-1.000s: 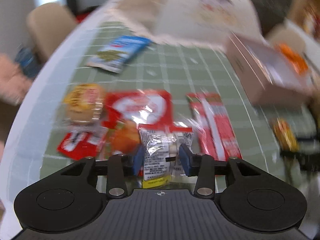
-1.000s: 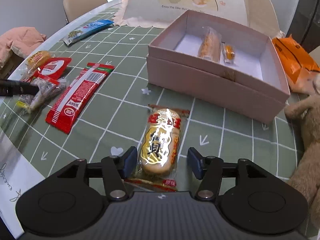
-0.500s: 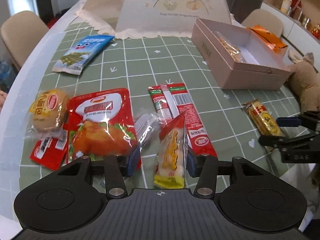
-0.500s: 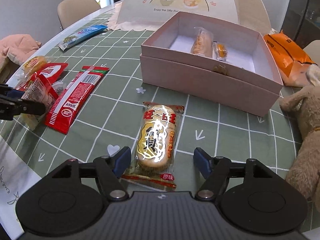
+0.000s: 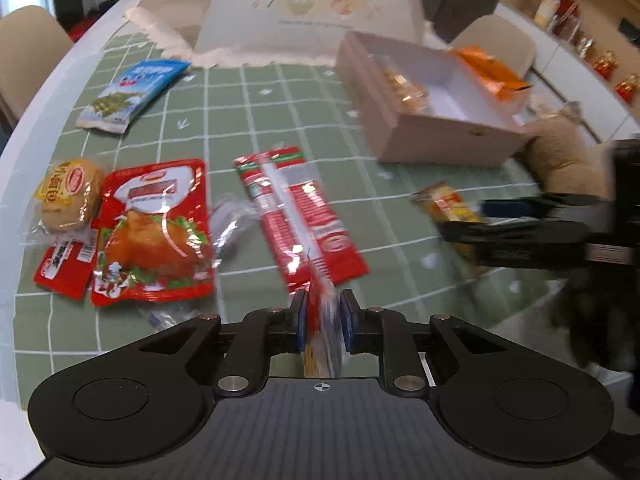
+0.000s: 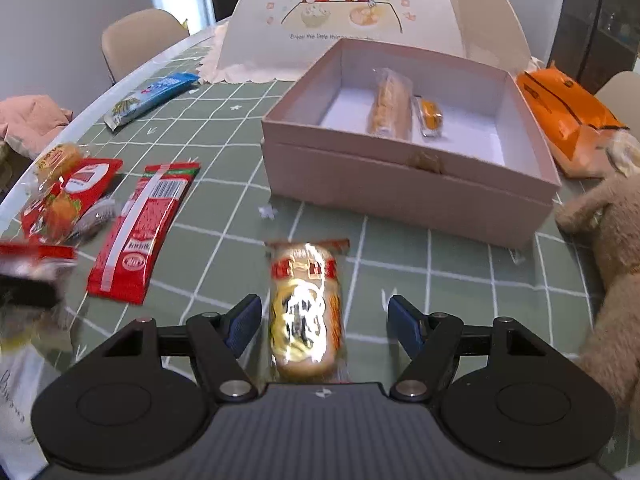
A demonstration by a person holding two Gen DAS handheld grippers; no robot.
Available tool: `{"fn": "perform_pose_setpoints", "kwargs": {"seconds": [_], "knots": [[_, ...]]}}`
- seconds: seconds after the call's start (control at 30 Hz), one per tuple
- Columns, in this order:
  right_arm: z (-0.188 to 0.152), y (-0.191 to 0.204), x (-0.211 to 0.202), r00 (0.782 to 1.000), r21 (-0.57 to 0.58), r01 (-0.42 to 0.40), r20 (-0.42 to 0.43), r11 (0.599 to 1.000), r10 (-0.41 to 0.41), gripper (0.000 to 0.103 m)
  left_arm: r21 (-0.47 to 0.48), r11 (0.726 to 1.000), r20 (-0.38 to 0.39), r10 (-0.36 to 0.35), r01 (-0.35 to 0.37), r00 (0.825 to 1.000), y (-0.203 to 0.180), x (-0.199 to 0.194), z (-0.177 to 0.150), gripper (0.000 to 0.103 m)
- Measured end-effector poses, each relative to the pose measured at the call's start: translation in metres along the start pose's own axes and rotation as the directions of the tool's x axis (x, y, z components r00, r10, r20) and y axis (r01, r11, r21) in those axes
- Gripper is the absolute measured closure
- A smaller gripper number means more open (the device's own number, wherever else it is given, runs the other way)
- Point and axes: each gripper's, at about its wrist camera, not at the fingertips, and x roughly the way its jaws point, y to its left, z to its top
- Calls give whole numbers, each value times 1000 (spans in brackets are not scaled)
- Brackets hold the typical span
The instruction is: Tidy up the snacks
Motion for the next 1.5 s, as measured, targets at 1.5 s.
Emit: {"fn": "perform_pose_setpoints", "kwargs": {"seconds": [1.5], "knots": [[-34, 73, -47, 982, -283, -187, -34, 941, 185, 47, -232, 968, 117, 123, -94, 985, 27, 20, 30, 80]]}}
